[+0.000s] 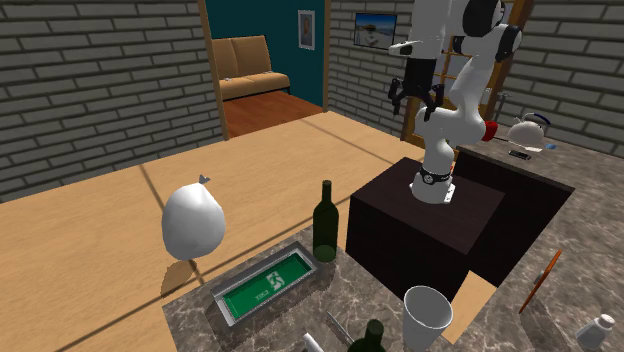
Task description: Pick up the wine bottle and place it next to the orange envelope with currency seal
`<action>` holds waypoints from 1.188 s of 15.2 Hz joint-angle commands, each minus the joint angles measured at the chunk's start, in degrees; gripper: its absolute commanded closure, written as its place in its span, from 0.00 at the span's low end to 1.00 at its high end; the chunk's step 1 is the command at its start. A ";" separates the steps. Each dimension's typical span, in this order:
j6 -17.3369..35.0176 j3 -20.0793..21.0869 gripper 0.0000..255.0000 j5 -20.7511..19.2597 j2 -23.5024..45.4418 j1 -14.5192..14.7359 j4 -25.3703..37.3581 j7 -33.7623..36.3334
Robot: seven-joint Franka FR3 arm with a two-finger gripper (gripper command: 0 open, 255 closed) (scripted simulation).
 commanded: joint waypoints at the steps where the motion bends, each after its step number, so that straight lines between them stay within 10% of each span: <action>1: 0.00 0.00 0.00 0.00 0.00 0.00 0.00 0.00; 18: 27.86 -7.79 0.00 -1.65 28.98 -2.03 2.49 -7.51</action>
